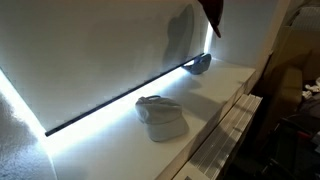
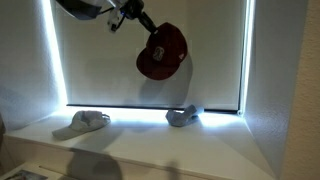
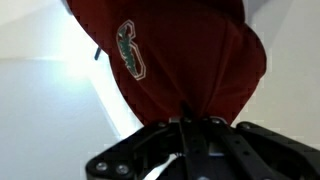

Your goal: Move the red cap to the right side of the windowsill

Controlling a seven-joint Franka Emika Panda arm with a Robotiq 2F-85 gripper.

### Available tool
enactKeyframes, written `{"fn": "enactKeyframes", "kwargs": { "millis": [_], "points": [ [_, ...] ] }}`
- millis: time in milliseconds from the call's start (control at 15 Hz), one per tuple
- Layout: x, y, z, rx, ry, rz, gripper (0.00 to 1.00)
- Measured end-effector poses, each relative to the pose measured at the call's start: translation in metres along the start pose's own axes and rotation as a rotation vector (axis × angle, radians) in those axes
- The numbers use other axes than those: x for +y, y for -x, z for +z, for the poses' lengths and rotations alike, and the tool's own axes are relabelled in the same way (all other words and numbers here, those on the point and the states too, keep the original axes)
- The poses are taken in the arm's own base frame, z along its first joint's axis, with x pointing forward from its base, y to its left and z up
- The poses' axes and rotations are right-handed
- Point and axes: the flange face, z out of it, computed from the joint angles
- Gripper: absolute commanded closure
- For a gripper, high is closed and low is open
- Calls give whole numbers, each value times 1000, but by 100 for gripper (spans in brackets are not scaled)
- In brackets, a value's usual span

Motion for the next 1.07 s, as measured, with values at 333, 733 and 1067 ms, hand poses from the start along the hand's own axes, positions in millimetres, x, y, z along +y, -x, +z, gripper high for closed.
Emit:
{"fn": "enactKeyframes", "kwargs": {
  "millis": [333,733,1067],
  "points": [
    [-60,45,36,-136,133,3,98],
    [5,17,113,-124,367,44,98],
    [65,40,169,-138,510,69,47]
  ]
}}
